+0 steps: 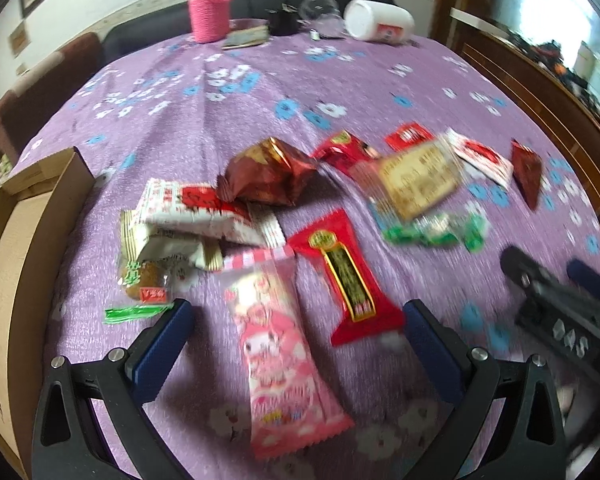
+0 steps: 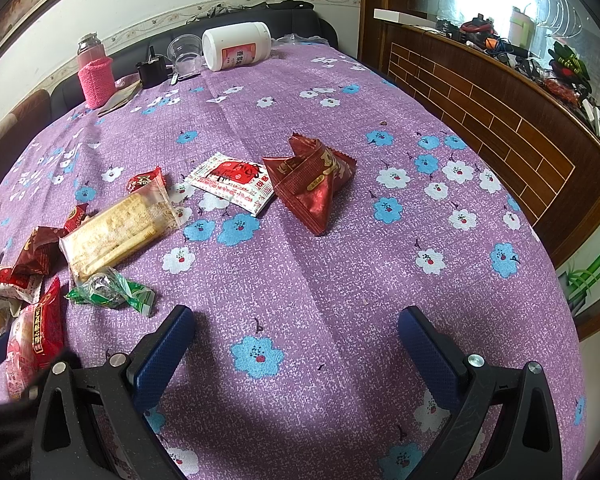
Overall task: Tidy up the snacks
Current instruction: 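Lower both grippers toward the snack packets on the cloth, then grasp the pink My Melody bar with left gripper while right grasps red sesame packet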
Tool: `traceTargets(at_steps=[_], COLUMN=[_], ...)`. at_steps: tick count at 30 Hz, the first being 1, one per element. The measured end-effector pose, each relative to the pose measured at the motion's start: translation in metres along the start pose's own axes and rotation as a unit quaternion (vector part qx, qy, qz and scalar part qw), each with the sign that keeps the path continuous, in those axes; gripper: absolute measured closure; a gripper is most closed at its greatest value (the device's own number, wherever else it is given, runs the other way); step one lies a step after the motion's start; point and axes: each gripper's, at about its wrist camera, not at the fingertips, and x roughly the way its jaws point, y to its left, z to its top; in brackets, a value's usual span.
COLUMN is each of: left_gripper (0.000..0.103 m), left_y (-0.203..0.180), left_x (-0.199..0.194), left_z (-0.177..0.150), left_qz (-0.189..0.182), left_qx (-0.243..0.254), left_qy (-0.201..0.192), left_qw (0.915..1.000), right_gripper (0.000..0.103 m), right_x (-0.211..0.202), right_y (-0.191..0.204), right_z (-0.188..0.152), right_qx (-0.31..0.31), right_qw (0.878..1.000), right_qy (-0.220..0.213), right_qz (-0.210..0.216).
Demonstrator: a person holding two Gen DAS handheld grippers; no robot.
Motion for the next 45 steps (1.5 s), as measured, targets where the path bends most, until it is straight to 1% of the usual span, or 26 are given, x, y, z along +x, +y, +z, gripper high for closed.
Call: traceTargets(at_steps=[4,6,7,10,12,14,15,18,19,20,21,24,26,27,28,29,30,31,33,35,37,39,40,41,43,45], left_gripper=[0.006,0.006,0.006,0.006,0.006,0.011,0.017,0.017,0.017,0.017,0.017,0.017,0.018,0.027,0.04,0.047,0.052,0.052,0.052,0.052,0.052,0.052,0.052,0.052,0.052,0.052], left_y=[0.01,0.023,0.033,0.054,0.071,0.089,0.094,0.117,0.123,0.128,0.132,0.14,0.14,0.14,0.139,0.138,0.138,0.138,0.139,0.14,0.139,0.136,0.135,0.131,0.123,0.115], left_x=[-0.02,-0.037,-0.052,-0.076,-0.082,-0.086,-0.087,-0.098,-0.102,-0.106,-0.11,-0.116,-0.115,-0.114,-0.113,-0.111,-0.109,-0.108,-0.109,-0.111,-0.112,-0.111,-0.11,-0.108,-0.104,-0.1], left_z=[-0.02,-0.027,-0.032,-0.041,-0.046,-0.053,-0.056,-0.065,-0.068,-0.072,-0.073,-0.076,-0.075,-0.076,-0.075,-0.075,-0.075,-0.075,-0.077,-0.078,-0.078,-0.077,-0.076,-0.075,-0.072,-0.068], left_qz=[-0.031,-0.049,-0.061,-0.071,-0.08,-0.096,-0.098,-0.105,-0.108,-0.11,-0.111,-0.12,-0.128,-0.136,-0.141,-0.151,-0.156,-0.159,-0.159,-0.156,-0.156,-0.157,-0.159,-0.163,-0.171,-0.182], left_qx=[-0.003,-0.017,-0.025,-0.039,-0.052,-0.063,-0.065,-0.089,-0.092,-0.094,-0.096,-0.102,-0.105,-0.108,-0.108,-0.107,-0.108,-0.111,-0.112,-0.113,-0.111,-0.108,-0.106,-0.103,-0.094,-0.087], left_qy=[-0.013,-0.03,-0.05,-0.078,-0.071,-0.057,-0.055,-0.063,-0.069,-0.075,-0.08,-0.094,-0.091,-0.09,-0.087,-0.079,-0.073,-0.07,-0.069,-0.069,-0.069,-0.066,-0.065,-0.063,-0.056,-0.049], left_qw=[0.9994,0.9982,0.9966,0.9936,0.9929,0.9918,0.9915,0.9885,0.9875,0.9866,0.986,0.983,0.982,0.9808,0.9803,0.9796,0.9791,0.9785,0.9785,0.9788,0.9791,0.9794,0.9793,0.9792,0.9791,0.9783], right_gripper=[0.001,0.001,0.001,0.001,0.001,0.001,0.001,0.001,0.008,0.012,0.014,0.014,0.018,0.021,0.029,0.039,0.044,0.048,0.05,0.058,0.059,0.06,0.068,0.078,0.083,0.083], right_x=[0.0,0.001,0.002,0.004,0.004,0.003,0.003,0.003,-0.001,-0.009,-0.021,-0.06,-0.078,-0.082,-0.083,-0.08,-0.077,-0.07,-0.06,-0.044,-0.031,-0.024,-0.021,-0.016,-0.014,-0.014], right_y=[0.0,0.0,0.0,0.001,-0.001,-0.001,-0.001,-0.001,-0.003,-0.005,-0.005,0.006,0.023,0.034,0.047,0.059,0.068,0.08,0.099,0.113,0.122,0.128,0.131,0.132,0.128,0.124], right_z=[0.001,0.002,0.004,0.007,0.006,0.005,0.005,0.008,0.007,0.005,0.003,-0.002,-0.003,-0.003,-0.004,-0.003,-0.003,-0.003,-0.005,-0.006,-0.01,-0.008,-0.007,-0.007,-0.006,-0.006], right_qx=[-0.002,-0.006,-0.008,-0.012,-0.013,-0.013,-0.014,-0.02,-0.019,-0.015,-0.013,-0.034,-0.06,-0.073,-0.088,-0.101,-0.109,-0.12,-0.133,-0.139,-0.144,-0.149,-0.15,-0.148,-0.141,-0.134], right_qw=[1.0,1.0,1.0,0.999,0.999,0.999,0.999,0.999,0.999,0.999,0.999,0.997,0.99,0.986,0.981,0.978,0.975,0.973,0.97,0.967,0.965,0.966,0.967,0.966,0.964,0.962], right_qy=[0.002,0.01,0.018,0.029,0.032,0.031,0.031,0.042,0.046,0.04,0.027,-0.026,-0.041,-0.04,-0.033,-0.023,-0.015,-0.007,0.001,0.019,0.031,0.032,0.034,0.039,0.041,0.043], right_qz=[0.002,0.006,0.008,0.008,0.009,0.008,0.008,0.011,0.008,0.009,0.02,0.068,0.118,0.144,0.168,0.184,0.191,0.199,0.203,0.212,0.215,0.207,0.205,0.209,0.223,0.233])
